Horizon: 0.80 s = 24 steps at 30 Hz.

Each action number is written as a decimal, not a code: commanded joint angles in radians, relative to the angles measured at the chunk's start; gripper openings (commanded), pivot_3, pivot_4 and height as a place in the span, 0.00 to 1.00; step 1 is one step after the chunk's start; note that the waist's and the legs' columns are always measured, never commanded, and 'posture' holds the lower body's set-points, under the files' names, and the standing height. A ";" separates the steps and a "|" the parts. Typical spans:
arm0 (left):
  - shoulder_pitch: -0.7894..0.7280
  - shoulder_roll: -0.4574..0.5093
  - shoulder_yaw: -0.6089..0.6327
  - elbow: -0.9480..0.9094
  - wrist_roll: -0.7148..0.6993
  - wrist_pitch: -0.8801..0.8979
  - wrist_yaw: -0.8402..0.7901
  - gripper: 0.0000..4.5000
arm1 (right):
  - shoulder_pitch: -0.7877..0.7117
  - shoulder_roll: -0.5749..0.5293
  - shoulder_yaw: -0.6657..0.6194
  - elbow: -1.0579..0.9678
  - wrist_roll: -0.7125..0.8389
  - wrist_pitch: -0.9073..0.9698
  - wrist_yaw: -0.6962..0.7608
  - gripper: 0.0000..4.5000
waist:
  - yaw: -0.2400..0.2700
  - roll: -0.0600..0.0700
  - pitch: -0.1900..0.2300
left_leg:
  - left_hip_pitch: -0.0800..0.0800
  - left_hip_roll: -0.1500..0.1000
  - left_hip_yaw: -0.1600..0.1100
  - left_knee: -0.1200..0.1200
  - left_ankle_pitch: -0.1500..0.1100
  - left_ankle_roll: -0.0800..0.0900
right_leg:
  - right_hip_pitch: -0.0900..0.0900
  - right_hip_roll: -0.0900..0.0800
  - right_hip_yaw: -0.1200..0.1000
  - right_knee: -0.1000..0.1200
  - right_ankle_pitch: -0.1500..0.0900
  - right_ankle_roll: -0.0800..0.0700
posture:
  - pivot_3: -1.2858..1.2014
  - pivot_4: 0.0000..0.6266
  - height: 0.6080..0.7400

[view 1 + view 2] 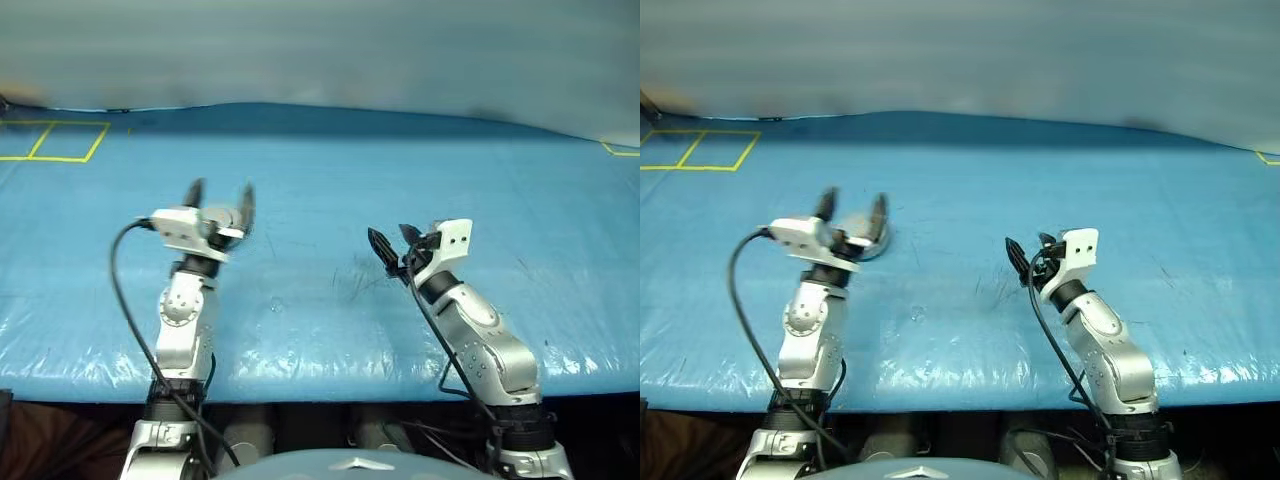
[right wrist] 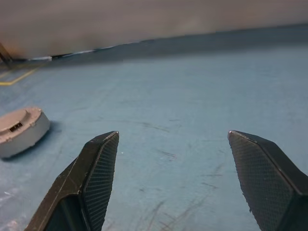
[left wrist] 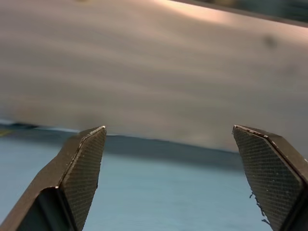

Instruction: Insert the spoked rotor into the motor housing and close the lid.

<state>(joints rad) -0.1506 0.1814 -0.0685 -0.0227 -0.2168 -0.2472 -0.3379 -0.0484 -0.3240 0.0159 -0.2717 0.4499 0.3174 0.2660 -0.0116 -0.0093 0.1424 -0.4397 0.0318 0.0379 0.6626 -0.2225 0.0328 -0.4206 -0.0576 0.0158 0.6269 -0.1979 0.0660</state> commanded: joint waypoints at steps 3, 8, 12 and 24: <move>0.030 0.132 -0.167 0.019 0.158 0.014 -0.187 0.99 | 0.042 -0.141 0.014 0.036 -0.157 -0.134 0.156 0.85 | -0.008 0.001 0.001 | 0.010 0.004 0.004 -0.003 0.000 0.000 | 0.006 0.001 0.000 0.001 -0.003 -0.002 | 0.52 0.24 1.00; 0.045 0.147 -0.173 0.032 0.169 0.027 -0.207 1.00 | 0.044 -0.210 0.012 0.085 -0.231 -0.176 0.224 0.89 | -0.007 0.001 0.001 | 0.012 0.007 0.005 -0.002 0.000 -0.001 | 0.005 0.001 0.000 0.002 -0.004 -0.002 | 0.52 0.24 1.00; 0.051 0.156 -0.166 0.039 0.177 0.025 -0.225 1.00 | 0.031 -0.193 -0.010 0.108 -0.217 -0.179 0.253 1.00 | 0.001 0.001 0.001 | 0.011 0.006 0.006 -0.002 0.000 -0.001 | 0.005 0.000 0.000 0.002 -0.003 -0.002 | 0.52 0.24 1.00; 0.052 0.139 -0.150 0.047 0.189 0.041 -0.213 1.00 | 0.011 -0.141 -0.026 0.138 -0.259 -0.190 0.223 1.00 | 0.003 0.001 0.001 | 0.011 0.005 0.006 -0.002 0.000 -0.001 | 0.005 0.000 0.000 0.001 -0.001 -0.006 | 0.52 0.24 1.00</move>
<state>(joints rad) -0.0941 0.3293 -0.2342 0.0318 -0.0376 -0.1974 -0.5675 -0.0285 -0.4662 0.0171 -0.1205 0.2014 0.1501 0.4971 -0.0089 -0.0086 0.1430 -0.4290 0.0373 0.0442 0.6607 -0.2224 0.0323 -0.4157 -0.0578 0.0154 0.6283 -0.1989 0.0604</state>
